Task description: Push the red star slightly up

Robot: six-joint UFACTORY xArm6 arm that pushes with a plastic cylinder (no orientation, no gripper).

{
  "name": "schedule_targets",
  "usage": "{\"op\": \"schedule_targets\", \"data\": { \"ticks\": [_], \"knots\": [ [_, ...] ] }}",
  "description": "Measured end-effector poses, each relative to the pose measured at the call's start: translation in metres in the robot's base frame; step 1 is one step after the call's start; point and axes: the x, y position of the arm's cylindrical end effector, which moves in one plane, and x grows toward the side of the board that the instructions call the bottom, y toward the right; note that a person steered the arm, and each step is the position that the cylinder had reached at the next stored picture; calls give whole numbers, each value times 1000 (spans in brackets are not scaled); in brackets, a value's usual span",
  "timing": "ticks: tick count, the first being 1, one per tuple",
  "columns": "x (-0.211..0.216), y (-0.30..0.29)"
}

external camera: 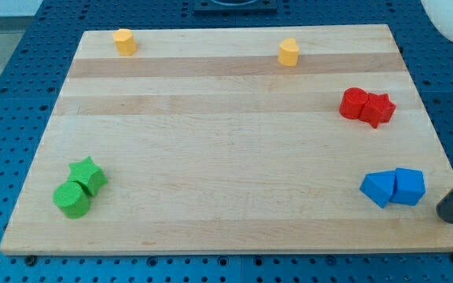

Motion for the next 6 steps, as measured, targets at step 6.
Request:
{"op": "schedule_targets", "data": {
  "ticks": [6],
  "knots": [
    [-39, -81]
  ]
}}
